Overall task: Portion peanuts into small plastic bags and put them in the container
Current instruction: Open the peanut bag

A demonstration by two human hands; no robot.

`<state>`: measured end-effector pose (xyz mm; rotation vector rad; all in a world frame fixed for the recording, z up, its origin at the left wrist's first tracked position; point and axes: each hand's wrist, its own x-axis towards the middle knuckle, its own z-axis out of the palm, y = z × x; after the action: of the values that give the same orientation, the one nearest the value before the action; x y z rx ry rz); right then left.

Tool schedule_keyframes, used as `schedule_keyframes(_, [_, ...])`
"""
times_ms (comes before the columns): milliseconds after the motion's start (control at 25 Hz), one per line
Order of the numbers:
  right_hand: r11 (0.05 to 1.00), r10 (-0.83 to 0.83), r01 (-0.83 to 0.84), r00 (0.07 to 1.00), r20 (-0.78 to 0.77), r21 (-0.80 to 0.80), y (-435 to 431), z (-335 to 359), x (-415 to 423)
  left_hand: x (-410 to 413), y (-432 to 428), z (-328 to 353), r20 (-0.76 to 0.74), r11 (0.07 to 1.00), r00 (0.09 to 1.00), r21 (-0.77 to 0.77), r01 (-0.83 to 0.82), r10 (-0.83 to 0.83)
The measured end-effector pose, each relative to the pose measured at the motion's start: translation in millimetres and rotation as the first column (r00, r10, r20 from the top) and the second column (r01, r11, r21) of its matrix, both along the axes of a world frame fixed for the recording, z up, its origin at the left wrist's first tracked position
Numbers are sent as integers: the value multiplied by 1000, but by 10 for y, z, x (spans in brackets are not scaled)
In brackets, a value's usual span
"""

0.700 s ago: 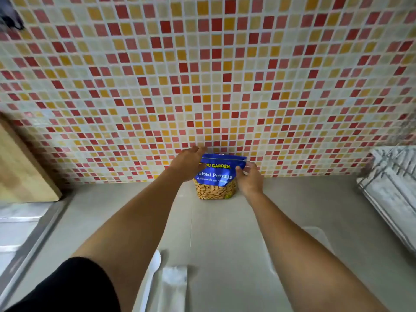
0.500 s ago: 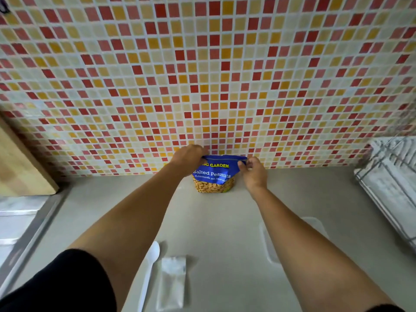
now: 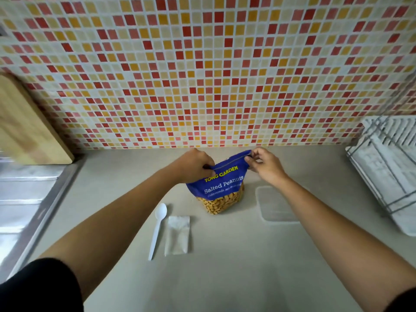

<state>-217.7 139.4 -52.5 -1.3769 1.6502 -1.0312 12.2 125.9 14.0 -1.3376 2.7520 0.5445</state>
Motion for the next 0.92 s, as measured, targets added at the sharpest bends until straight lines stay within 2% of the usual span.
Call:
schedule_keyframes(200, [993,100,-100,995,-7,67,217,-120,76,2,455,-181,-48,999,998,37,-36,38])
schedule_keyframes(280, [994,97,-91,989,-113,53,256,-75,101,-15,534,-195,-90,995,992,56,-79,84])
schedule_keyframes(360, [999,-11,-4,953,-301,-48,354,-40,164,-6,596,-217,-182,977,966,143,-160,185])
schedule_keyframes(440, [992,-82,44,934,-346,-116,513,4,282,11,645,-294,-322,899,868,351,-262,378])
schedule_keyframes(520, [999,4,9,969,-248,49,630,58,402,6,727,-341,-407,737,699,626,-255,588])
schedule_keyframes(560, [988,40,-19,989,-140,150,653,90,450,6,761,-352,-410,663,639,717,-216,651])
schedule_keyframes(640, [962,27,-49,996,88,270,650,164,510,17,794,-366,-405,567,574,813,-130,712])
schedule_keyframes(760, [922,39,-126,971,237,365,622,256,493,18,821,-368,-411,489,498,872,-30,763])
schedule_keyframes(920, [883,141,-258,943,303,392,628,280,428,-11,830,-358,-398,460,483,888,-11,780])
